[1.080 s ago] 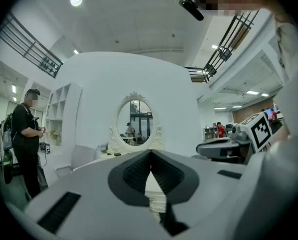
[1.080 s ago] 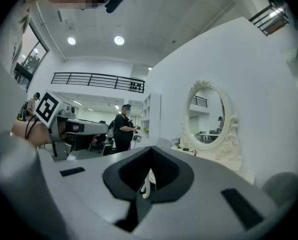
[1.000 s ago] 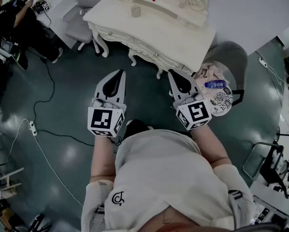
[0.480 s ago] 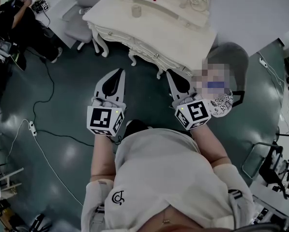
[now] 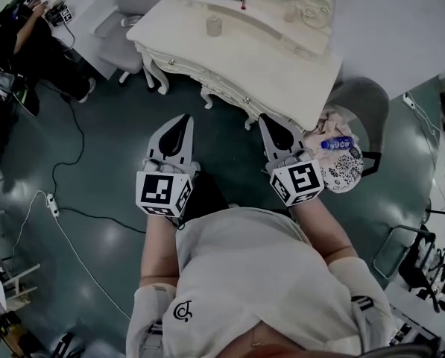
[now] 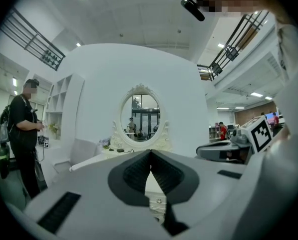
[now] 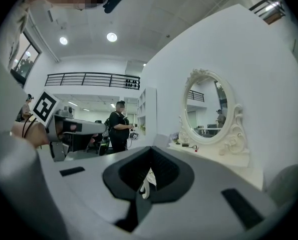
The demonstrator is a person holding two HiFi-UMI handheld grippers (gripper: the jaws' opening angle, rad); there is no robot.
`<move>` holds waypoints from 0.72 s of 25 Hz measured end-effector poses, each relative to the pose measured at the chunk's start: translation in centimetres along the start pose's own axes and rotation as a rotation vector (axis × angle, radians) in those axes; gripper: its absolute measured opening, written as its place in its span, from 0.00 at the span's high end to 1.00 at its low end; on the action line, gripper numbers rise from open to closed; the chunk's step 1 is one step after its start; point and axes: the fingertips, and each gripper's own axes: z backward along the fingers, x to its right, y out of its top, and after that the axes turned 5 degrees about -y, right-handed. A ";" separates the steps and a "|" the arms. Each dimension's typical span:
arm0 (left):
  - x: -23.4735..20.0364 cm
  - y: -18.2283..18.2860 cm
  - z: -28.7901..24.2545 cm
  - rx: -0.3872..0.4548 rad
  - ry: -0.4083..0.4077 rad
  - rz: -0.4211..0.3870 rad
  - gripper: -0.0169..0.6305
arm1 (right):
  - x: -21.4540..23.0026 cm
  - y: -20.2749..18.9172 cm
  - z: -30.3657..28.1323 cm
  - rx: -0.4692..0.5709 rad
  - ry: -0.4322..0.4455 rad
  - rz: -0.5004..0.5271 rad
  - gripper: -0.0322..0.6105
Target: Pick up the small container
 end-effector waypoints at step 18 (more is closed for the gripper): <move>-24.9 0.9 -21.4 -0.046 -0.331 -0.046 0.95 | 3.3 0.9 -29.4 -0.002 -0.306 -0.014 0.94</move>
